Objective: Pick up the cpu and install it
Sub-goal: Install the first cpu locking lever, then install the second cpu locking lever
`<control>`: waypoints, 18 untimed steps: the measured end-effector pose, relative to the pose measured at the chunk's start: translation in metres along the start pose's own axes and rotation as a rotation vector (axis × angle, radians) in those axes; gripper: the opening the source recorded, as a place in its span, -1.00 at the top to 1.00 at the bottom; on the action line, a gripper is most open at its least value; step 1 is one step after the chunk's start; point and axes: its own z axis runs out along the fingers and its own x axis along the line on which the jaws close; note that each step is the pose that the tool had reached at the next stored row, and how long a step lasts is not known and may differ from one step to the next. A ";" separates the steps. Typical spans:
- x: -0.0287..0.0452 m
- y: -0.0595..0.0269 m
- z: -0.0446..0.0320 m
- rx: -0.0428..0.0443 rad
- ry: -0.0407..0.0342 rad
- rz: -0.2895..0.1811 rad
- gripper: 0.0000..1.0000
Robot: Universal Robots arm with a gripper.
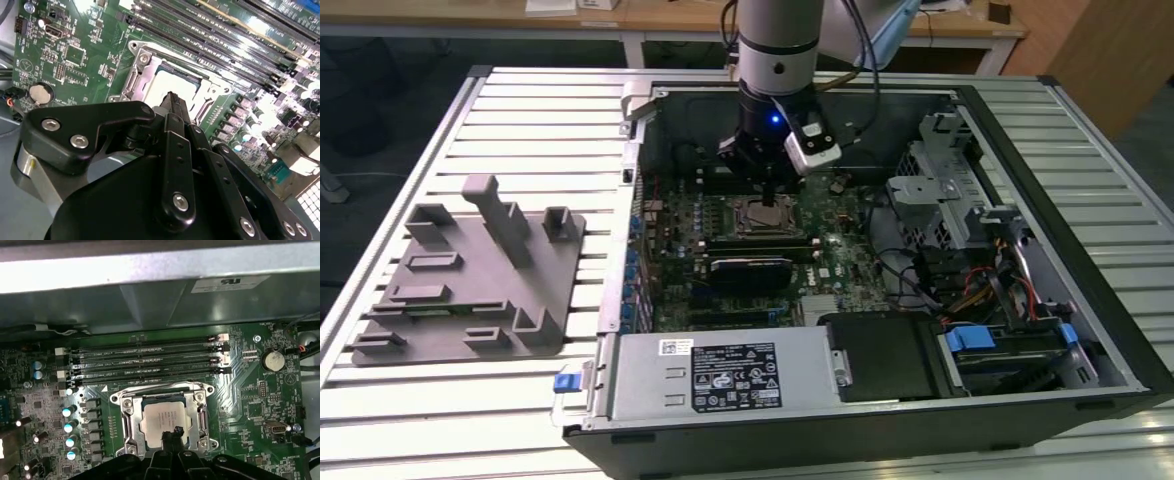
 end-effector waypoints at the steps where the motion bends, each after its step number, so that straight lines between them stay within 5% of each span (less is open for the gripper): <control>1: 0.0000 0.0000 -0.0006 -0.0021 0.0002 0.000 0.79; 6: -0.0003 0.0000 -0.0074 -0.0031 0.0003 0.000 0.79; 18: -0.0003 0.0000 -0.0077 -0.0037 0.0003 0.000 0.79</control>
